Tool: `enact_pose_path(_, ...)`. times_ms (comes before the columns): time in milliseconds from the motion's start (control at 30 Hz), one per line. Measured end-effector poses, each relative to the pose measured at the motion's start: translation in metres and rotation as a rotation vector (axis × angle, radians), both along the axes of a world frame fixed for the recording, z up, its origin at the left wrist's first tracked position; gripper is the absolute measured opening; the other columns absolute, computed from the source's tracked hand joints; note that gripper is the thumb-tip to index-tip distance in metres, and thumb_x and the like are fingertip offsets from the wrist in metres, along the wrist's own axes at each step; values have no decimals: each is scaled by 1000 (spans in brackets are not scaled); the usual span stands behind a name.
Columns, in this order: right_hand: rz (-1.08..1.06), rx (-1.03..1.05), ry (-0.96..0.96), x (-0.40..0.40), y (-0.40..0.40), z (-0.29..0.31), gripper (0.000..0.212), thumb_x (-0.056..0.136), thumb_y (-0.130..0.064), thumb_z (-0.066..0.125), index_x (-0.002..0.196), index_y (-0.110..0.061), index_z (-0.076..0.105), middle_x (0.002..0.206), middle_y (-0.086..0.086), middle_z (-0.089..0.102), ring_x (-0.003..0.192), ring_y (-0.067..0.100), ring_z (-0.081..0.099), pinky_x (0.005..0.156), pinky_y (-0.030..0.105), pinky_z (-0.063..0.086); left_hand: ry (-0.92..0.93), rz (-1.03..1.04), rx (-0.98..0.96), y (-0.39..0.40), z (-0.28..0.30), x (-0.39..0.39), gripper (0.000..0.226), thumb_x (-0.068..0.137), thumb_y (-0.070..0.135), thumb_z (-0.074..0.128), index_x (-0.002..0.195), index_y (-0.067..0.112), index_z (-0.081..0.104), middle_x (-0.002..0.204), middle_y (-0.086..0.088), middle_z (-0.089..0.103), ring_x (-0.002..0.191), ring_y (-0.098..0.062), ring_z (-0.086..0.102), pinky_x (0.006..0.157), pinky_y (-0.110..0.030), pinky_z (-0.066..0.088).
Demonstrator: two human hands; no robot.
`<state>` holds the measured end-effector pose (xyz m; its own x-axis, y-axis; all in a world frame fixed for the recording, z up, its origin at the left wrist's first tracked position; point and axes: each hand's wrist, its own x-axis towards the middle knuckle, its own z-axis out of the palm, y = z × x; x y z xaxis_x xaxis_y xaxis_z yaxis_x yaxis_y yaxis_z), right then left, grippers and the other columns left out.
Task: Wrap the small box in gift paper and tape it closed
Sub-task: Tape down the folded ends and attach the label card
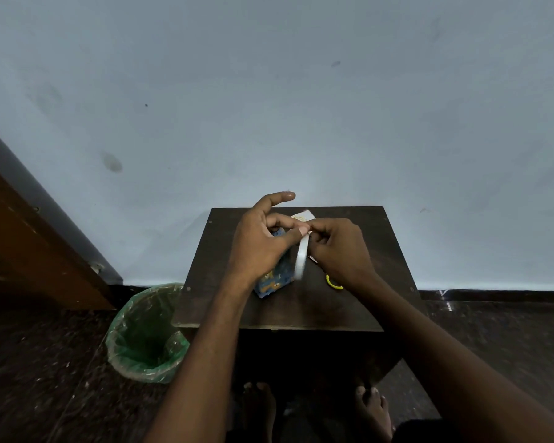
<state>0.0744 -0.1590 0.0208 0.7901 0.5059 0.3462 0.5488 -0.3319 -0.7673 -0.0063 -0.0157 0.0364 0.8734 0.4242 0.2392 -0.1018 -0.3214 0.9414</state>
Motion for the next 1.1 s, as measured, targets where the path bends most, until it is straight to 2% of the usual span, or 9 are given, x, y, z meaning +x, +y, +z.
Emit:
enact_pose_path(67, -78, 65, 41, -4, 2, -2, 30, 83, -8, 68, 89, -33, 83, 55, -8, 66, 48, 13, 60, 52, 31, 50, -18, 60, -74, -3, 1, 1, 53, 89, 13, 86, 135, 24, 63, 91, 3, 83, 97, -17, 79, 101, -48, 58)
enact_pose_path(133, -137, 154, 90, -9, 3, -4, 19, 85, -16, 73, 91, -32, 83, 59, -5, 71, 54, 20, 69, 60, 42, 58, -39, 141, -128, -5, 3, 2, 53, 88, 12, 86, 135, 23, 63, 89, 3, 83, 91, -16, 80, 92, -35, 61)
enact_pose_path(233, -220, 218, 45, -17, 6, -2, 14, 85, -19, 76, 92, -30, 84, 61, -6, 72, 57, 18, 70, 64, 44, 58, -57, 206, -174, -9, 8, 1, 55, 87, 8, 86, 136, 20, 63, 85, 3, 83, 86, -13, 80, 80, -15, 56)
enact_pose_path(500, -281, 315, -67, -18, 8, -4, 24, 84, -9, 72, 93, -28, 83, 64, -5, 72, 59, 15, 70, 66, 43, 58, 9, 164, -125, -4, 7, 2, 56, 86, 12, 85, 137, 21, 62, 84, 2, 82, 97, -8, 78, 111, -37, 52)
enact_pose_path(767, -250, 320, -163, -11, 3, 3, 24, 85, -8, 69, 94, -22, 85, 76, -12, 77, 67, 6, 71, 63, 28, 56, 57, 211, 29, -3, 0, 4, 59, 85, 16, 87, 138, 25, 63, 88, 16, 82, 97, 1, 75, 104, -39, 56)
enact_pose_path(833, -249, 229, -199, -5, 0, 2, 25, 85, -6, 69, 95, -23, 85, 81, -10, 79, 70, 5, 71, 64, 25, 55, 46, 214, 16, -2, -1, 4, 50, 86, 14, 85, 132, 25, 67, 88, 15, 82, 93, 0, 75, 101, -40, 58)
enact_pose_path(900, -262, -3, -220, 5, -4, -1, 26, 86, -9, 67, 97, -25, 84, 87, -6, 80, 74, 13, 72, 66, 30, 55, 40, 208, -10, -1, 0, 3, 38, 87, 7, 82, 119, 25, 73, 92, 14, 82, 91, -1, 75, 98, -42, 60)
enact_pose_path(1000, -249, -388, -229, 22, -15, -13, 25, 91, -18, 64, 107, -25, 82, 102, 3, 79, 96, 31, 71, 73, 36, 54, 47, 195, -23, 0, 1, 1, 28, 88, 0, 76, 98, 26, 80, 99, 14, 82, 96, -5, 77, 96, -41, 62)
enact_pose_path(1100, -160, -585, -147, 32, -21, -24, 25, 96, -24, 67, 118, -26, 78, 116, 8, 73, 118, 29, 61, 81, 36, 51, 82, 202, 23, 1, 1, 1, 32, 89, 0, 71, 91, 29, 84, 101, 20, 81, 97, -7, 76, 93, -37, 62)
